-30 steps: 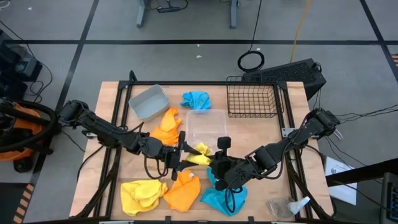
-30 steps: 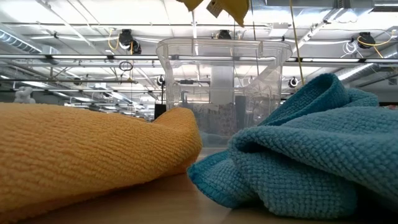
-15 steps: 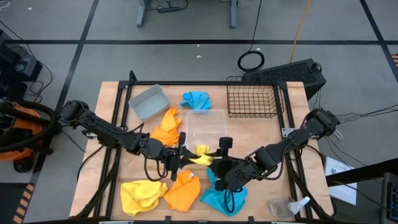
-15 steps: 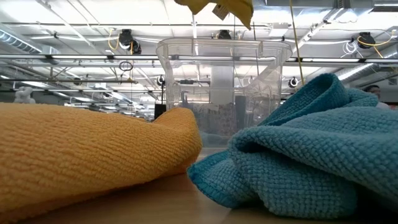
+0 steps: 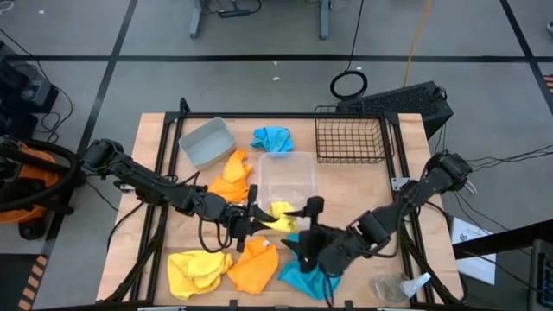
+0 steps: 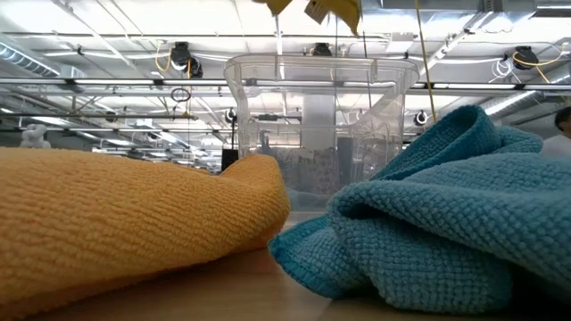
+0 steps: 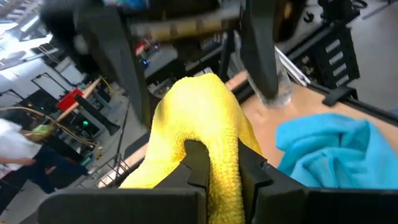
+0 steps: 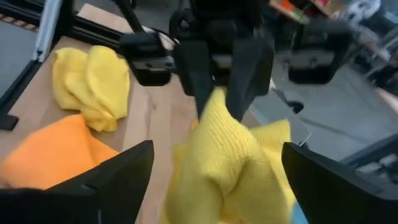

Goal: Sort microfiber towel by color & place in baskets
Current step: Put the right yellow towel into the gray bin

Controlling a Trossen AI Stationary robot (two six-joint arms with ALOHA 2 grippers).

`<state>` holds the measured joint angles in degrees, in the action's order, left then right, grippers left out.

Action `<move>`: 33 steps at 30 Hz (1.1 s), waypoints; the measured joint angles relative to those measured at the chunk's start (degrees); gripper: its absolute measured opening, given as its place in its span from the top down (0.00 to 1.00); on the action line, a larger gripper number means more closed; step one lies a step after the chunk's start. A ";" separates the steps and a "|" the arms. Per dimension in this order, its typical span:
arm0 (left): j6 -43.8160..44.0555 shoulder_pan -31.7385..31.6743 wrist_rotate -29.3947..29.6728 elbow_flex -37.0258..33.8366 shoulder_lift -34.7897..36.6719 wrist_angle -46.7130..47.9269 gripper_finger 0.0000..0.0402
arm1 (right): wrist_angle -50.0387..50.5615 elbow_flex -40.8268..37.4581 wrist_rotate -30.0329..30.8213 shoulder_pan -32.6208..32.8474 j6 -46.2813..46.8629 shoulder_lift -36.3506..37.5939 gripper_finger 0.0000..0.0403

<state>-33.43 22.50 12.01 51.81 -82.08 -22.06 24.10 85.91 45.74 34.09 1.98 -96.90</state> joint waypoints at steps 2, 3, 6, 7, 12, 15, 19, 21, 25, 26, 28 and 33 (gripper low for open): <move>0.04 0.00 0.00 0.00 0.00 -0.63 0.92 | 0.59 0.00 -0.71 -1.35 2.25 -0.69 0.17; 0.06 0.03 -0.02 0.00 0.00 -0.80 0.92 | 1.42 -0.01 -0.70 -1.69 2.98 -1.05 0.19; 0.13 0.04 -0.02 0.00 0.00 -1.17 0.92 | 1.37 -0.02 -0.79 -2.65 3.31 -2.29 0.26; 0.14 0.04 -0.02 0.00 0.00 -1.14 0.93 | 1.37 -0.02 -0.81 -2.77 2.97 -2.58 0.29; 1.22 -0.09 0.02 -0.07 0.00 -0.80 0.93 | 1.52 -0.02 -0.74 -3.39 2.15 -3.61 0.55; 1.58 -0.11 0.00 -0.07 0.02 -1.03 0.91 | 1.63 -0.02 -0.70 -3.35 2.08 -3.59 0.74; 3.60 -0.13 0.02 -0.07 0.02 -1.02 0.85 | 2.34 -0.02 -0.42 -2.99 1.38 -3.59 0.87; 5.60 -0.13 0.46 -0.07 0.02 -1.08 0.81 | 2.89 -0.02 -0.27 -2.87 1.35 -3.57 0.87; 7.33 0.32 4.11 -0.07 0.27 0.17 0.69 | 5.33 -0.02 -0.30 -2.93 2.17 -3.18 0.87; 7.56 0.55 5.42 -0.07 0.45 0.85 0.66 | 6.35 -0.02 -0.46 -2.89 2.81 -3.06 0.87; 7.69 1.32 8.12 0.07 0.89 2.10 0.58 | 8.07 -0.04 -0.06 -2.59 4.20 -2.33 0.87; 7.69 2.75 10.56 0.07 1.14 2.80 0.40 | 10.78 -0.11 0.37 -2.04 6.39 -0.44 0.85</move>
<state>-25.74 25.26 22.57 51.88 -80.95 -19.26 34.88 85.80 46.11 32.05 8.37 -97.34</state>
